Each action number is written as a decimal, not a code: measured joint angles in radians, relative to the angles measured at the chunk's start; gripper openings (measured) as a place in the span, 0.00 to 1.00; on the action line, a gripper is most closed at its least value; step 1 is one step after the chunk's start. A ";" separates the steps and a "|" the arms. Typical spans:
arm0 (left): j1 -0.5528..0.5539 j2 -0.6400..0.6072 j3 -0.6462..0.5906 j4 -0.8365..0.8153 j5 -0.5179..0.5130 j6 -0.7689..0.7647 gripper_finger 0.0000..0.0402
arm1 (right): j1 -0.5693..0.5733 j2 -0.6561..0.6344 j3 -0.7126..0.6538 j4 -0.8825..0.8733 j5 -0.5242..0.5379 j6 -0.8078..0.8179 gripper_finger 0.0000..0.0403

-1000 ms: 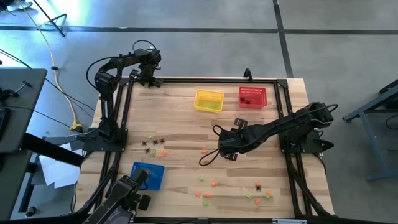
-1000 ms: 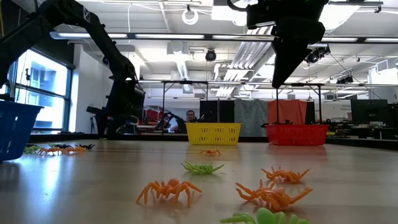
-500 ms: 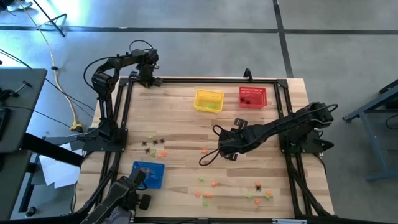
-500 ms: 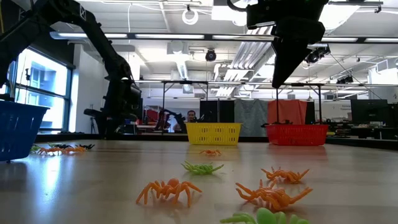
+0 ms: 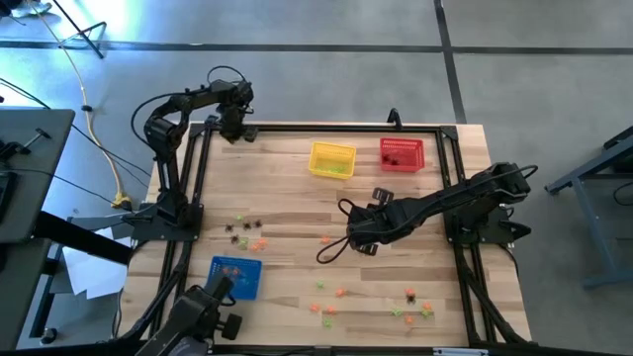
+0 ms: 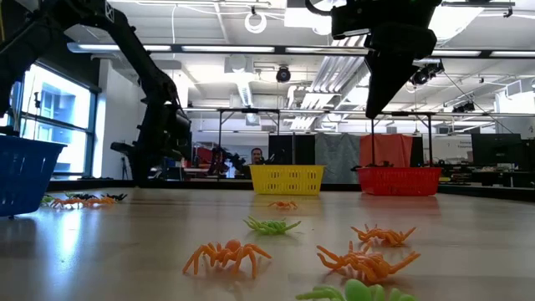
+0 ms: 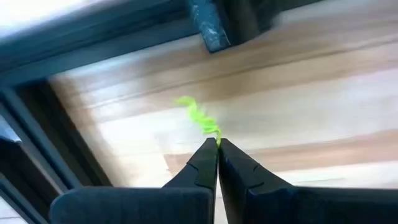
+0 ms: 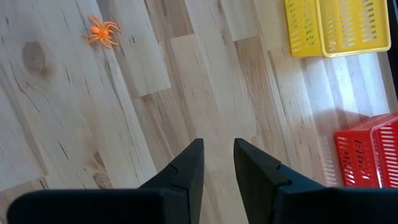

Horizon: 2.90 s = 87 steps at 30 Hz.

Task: Sort Halloween decoration
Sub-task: Put the green spider toy into the yellow bin

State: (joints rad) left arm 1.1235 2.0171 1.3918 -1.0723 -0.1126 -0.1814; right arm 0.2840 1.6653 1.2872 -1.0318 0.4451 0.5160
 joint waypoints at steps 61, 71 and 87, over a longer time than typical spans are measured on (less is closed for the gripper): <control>-0.627 -0.035 0.013 0.696 0.310 0.048 0.13 | 0.083 0.000 0.000 -0.085 -0.060 0.179 0.21; -0.691 -0.147 0.011 0.586 0.331 0.138 0.20 | 0.083 0.000 0.000 -0.085 -0.058 0.176 0.21; -1.363 -0.617 0.013 -0.010 -0.109 -0.365 0.20 | 0.085 0.001 0.000 0.032 -0.029 0.142 0.21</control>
State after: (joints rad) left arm -0.2396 1.3999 1.4048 -1.0823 -0.2211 -0.5461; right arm 0.3695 1.6661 1.2869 -1.0002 0.4165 0.6584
